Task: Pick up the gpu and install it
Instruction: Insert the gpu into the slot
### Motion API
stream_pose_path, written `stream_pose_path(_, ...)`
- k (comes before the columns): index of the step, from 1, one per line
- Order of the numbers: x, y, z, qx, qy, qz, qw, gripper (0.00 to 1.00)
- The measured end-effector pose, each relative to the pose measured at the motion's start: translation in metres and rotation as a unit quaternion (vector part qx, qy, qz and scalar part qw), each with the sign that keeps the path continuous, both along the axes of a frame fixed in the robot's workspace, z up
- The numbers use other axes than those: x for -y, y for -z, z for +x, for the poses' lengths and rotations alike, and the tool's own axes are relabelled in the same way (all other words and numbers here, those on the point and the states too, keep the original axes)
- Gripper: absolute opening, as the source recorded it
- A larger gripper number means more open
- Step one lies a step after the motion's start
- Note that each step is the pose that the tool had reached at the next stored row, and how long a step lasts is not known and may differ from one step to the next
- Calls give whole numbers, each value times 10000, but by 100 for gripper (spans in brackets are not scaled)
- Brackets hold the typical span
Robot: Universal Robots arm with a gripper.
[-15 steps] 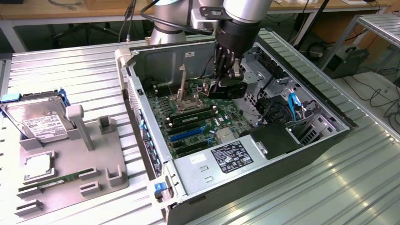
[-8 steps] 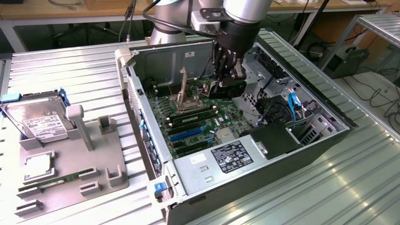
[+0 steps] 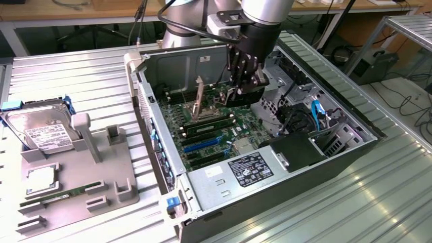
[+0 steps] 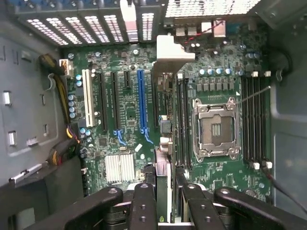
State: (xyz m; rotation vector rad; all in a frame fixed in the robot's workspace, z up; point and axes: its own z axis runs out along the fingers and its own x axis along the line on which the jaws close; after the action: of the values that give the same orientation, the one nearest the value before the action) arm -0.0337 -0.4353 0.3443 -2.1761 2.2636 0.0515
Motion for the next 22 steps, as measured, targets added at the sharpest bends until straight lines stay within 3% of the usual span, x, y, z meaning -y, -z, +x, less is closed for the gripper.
stream_pose_path(12,0,0,-1,0,-49,-1,10000,26)
stream_pose_path(22,67,13,-55,0,-52,0,10000,26)
